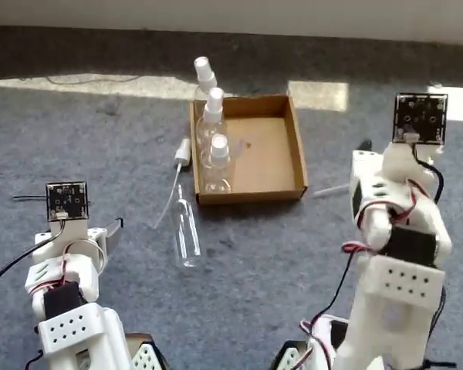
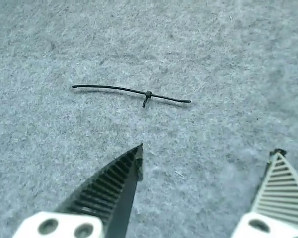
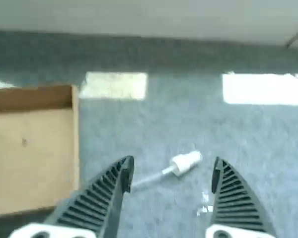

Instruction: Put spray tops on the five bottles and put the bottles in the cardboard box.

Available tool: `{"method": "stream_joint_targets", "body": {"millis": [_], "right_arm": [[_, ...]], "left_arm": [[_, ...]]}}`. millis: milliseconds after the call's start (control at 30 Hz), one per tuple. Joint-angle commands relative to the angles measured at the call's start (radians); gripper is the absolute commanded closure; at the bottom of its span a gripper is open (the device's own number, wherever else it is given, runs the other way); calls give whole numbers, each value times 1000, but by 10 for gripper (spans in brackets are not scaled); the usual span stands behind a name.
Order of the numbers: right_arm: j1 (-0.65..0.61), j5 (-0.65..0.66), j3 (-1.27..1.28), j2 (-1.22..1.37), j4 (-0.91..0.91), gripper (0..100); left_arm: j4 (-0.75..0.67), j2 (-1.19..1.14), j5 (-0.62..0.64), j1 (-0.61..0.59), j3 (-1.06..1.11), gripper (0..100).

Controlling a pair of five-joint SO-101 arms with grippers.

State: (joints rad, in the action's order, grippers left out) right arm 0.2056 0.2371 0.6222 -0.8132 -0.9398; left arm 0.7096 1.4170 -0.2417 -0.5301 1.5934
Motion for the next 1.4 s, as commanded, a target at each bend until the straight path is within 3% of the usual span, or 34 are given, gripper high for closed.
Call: {"method": "stream_joint_targets", "body": {"millis": [0,133,400,700,967,1367], "right_arm": [[85,84,-70,168,-88,789],[139,189,-119,340,-139,788],[163,173,-266,579,-125,785],[51,-78,-437,786,-1,785],[13,-457,-673,1020,1,785],[74,-526,-858,1257,-4,785]], "left_arm": [[-25,13,-8,13,5,653],[-25,13,-8,13,10,653],[-25,13,-8,13,12,653],[-25,13,-8,13,12,653],[-25,13,-8,13,12,653],[-25,13,-8,15,13,653]]}}
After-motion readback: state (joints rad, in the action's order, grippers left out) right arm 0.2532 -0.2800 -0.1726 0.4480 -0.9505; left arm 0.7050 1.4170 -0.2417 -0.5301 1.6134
